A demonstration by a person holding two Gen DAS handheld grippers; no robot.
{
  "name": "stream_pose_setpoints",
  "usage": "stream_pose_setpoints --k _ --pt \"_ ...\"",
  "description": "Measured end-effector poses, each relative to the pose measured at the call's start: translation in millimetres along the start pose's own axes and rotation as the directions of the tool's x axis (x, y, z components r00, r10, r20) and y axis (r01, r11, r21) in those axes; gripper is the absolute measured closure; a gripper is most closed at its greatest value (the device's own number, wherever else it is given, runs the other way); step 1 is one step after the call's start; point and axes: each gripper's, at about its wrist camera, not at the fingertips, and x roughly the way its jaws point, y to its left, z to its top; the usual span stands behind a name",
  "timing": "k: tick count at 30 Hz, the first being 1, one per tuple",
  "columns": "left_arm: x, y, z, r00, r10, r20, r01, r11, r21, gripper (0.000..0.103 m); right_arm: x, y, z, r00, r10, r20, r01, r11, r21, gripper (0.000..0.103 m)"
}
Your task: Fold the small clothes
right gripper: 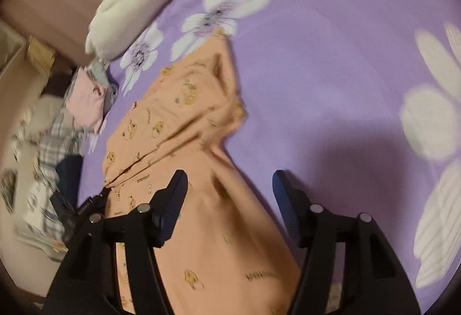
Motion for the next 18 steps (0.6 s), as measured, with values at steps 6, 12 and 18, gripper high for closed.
stream_pose_setpoints --k 6,12,18 --pt "-41 6 -17 0.99 -0.102 -0.101 0.092 0.991 -0.1 0.054 -21 6 -4 0.999 0.029 -0.014 -0.029 1.0 0.0 0.037" --pt "-101 31 -56 0.911 -0.377 -0.169 0.349 0.921 -0.174 0.008 -61 -1 -26 0.988 0.156 -0.004 -0.156 0.987 -0.05 0.015" --pt "-106 45 -94 0.768 -0.54 -0.346 0.474 0.841 -0.261 0.006 -61 -53 -70 0.967 0.222 -0.128 -0.22 0.975 0.031 0.01"
